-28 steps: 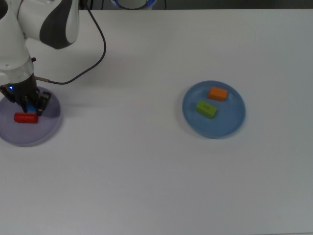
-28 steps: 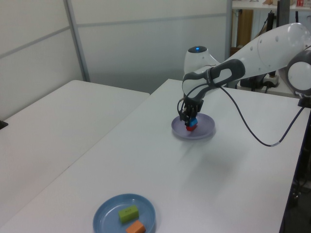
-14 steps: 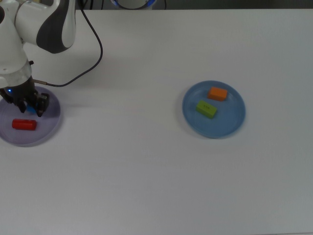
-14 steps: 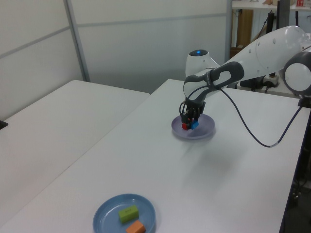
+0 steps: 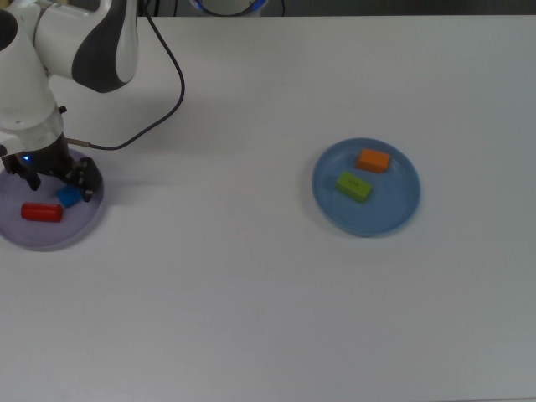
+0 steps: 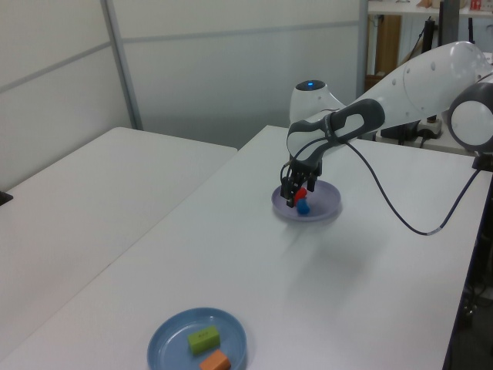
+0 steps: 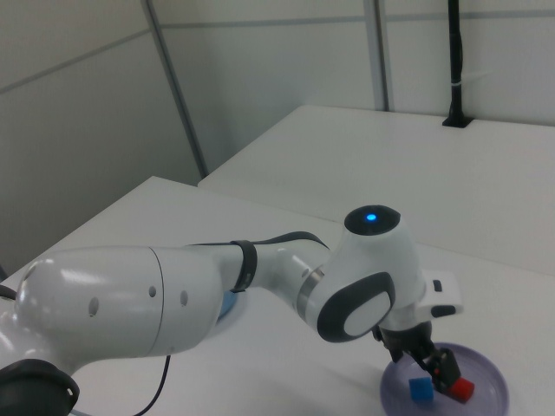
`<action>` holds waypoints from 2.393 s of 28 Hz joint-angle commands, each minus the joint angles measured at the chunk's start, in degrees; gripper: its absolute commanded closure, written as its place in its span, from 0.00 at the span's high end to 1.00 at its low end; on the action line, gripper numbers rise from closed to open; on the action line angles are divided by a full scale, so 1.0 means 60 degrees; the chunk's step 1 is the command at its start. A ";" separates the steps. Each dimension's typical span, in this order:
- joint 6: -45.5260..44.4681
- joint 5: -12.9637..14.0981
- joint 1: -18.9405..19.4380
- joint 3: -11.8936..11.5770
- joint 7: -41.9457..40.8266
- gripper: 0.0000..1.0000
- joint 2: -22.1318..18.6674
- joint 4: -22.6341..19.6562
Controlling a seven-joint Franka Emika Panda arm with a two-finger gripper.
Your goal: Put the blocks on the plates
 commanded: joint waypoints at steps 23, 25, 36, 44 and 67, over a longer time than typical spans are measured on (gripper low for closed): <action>-0.5187 -0.0546 0.4262 0.0101 0.3609 1.00 -0.3118 0.0953; -0.5349 -0.0516 0.4277 0.0101 0.3609 1.00 -0.3309 0.0969; -0.5877 -0.0516 0.4321 0.0072 0.3581 1.00 -0.3998 0.0983; -0.5862 -0.0399 0.4146 -0.0104 0.2295 1.00 -0.3911 0.0998; -0.7064 0.0569 0.3677 -0.0134 0.1896 1.00 -0.3998 0.1628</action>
